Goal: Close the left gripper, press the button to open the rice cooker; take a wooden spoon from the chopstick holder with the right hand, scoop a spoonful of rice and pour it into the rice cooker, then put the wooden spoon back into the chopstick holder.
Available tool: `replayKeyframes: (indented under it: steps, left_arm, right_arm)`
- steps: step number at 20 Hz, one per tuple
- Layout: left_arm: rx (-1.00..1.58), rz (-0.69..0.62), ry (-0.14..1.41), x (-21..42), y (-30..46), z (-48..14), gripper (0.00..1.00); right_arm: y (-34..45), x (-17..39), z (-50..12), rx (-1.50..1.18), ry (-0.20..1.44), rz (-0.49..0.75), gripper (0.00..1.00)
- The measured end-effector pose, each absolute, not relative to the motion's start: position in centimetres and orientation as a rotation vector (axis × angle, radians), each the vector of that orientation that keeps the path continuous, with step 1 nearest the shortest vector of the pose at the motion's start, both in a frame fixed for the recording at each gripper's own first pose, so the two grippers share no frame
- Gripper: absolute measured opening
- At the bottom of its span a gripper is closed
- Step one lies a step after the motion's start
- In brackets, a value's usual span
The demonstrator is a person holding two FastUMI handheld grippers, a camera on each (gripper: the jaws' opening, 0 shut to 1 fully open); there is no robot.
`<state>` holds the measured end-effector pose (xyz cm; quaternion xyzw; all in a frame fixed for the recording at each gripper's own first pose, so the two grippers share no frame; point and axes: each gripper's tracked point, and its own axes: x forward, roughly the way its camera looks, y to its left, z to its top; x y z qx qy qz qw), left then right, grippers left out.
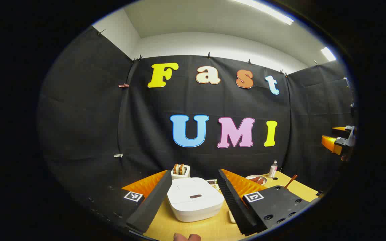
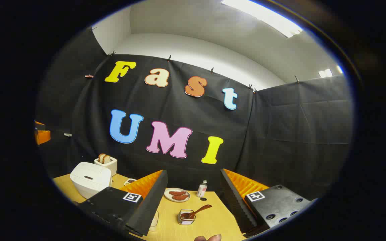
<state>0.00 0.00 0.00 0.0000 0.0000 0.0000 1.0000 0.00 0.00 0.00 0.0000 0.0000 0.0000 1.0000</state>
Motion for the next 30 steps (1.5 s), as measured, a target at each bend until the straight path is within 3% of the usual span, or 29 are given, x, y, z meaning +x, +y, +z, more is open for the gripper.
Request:
replayKeyframes:
  steps: [30]
  left_arm:
    - [0.035,-0.031,0.026,0.6,-0.9,-0.9,0.94]
  right_arm:
    - [0.0,-0.6,-0.8,-0.008,0.008,-0.015,0.97]
